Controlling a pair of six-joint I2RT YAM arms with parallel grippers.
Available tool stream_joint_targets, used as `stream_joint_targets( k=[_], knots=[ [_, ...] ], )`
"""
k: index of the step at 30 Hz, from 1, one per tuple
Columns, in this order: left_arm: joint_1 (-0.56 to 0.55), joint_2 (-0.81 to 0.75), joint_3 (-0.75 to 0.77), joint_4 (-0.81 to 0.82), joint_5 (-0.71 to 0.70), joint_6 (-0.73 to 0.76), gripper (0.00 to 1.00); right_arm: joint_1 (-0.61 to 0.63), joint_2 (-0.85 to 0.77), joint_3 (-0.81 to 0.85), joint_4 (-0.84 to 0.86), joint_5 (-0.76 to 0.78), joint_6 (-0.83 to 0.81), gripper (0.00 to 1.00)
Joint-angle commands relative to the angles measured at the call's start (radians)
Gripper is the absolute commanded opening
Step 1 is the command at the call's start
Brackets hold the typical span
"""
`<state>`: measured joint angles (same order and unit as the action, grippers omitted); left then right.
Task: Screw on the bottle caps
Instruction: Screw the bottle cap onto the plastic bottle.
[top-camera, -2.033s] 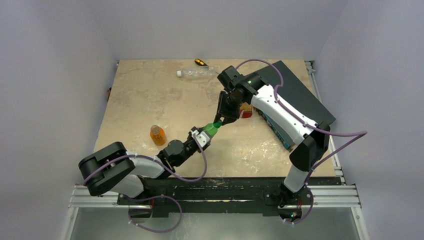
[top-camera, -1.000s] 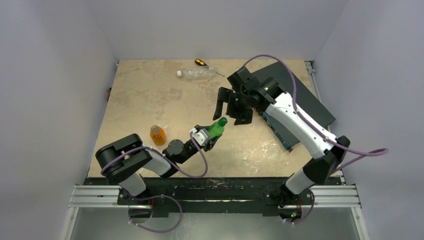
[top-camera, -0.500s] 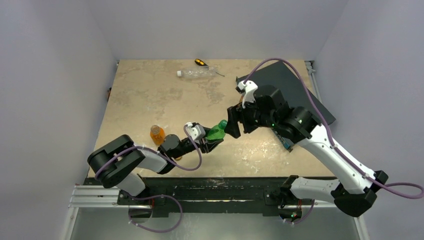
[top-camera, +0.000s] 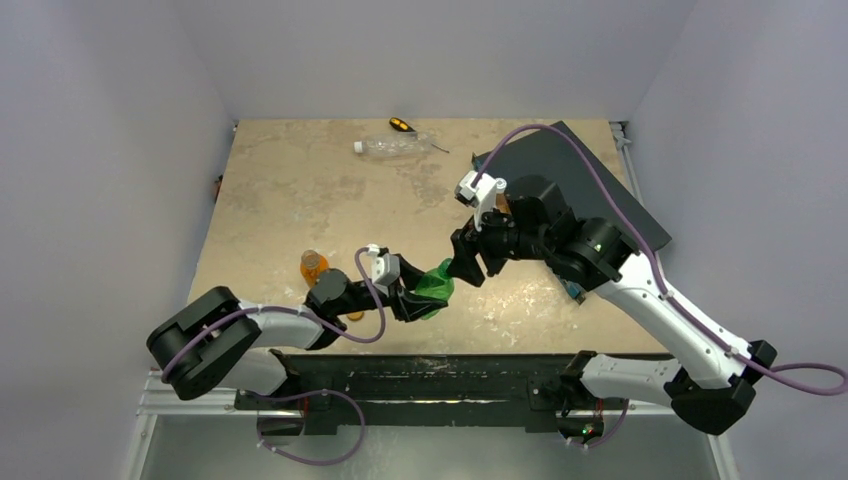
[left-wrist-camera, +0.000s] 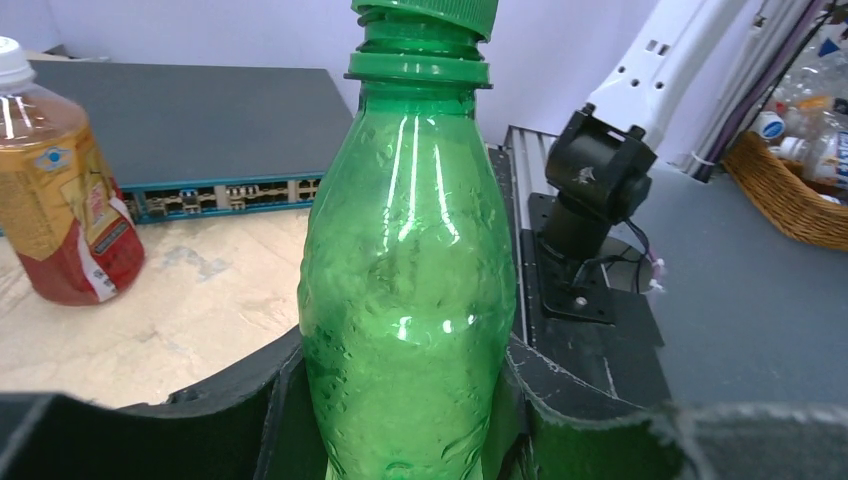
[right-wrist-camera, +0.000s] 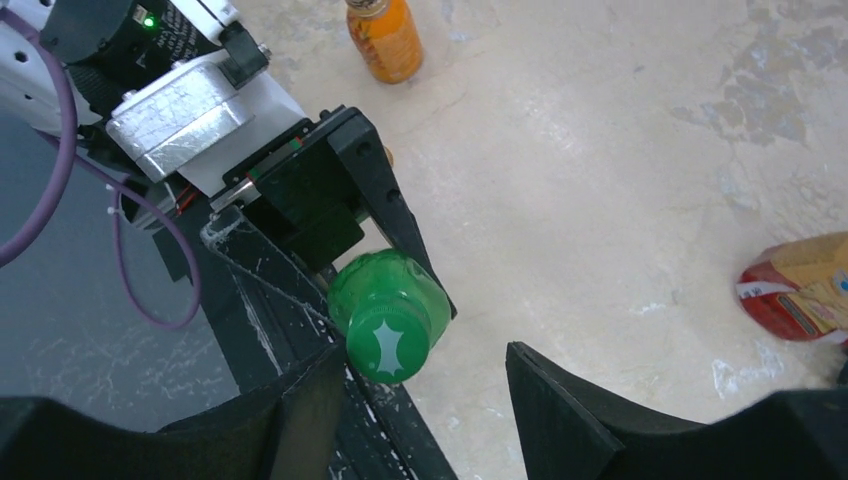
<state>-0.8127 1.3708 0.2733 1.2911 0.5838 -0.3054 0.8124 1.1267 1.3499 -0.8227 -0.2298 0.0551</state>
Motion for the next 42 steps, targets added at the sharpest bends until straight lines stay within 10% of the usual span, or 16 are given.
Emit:
stream_joint_targets(
  k=[1, 42],
  knots=[
    [0.007, -0.038, -0.016, 0.02, 0.084, -0.062, 0.0, 0.03, 0.009, 0.071, 0.006, -0.044, -0.047, 0.63],
    [0.017, -0.028, -0.022, 0.046, 0.106, -0.098, 0.0, 0.112, 0.036, 0.057, -0.037, 0.066, -0.012, 0.39]
  ],
)
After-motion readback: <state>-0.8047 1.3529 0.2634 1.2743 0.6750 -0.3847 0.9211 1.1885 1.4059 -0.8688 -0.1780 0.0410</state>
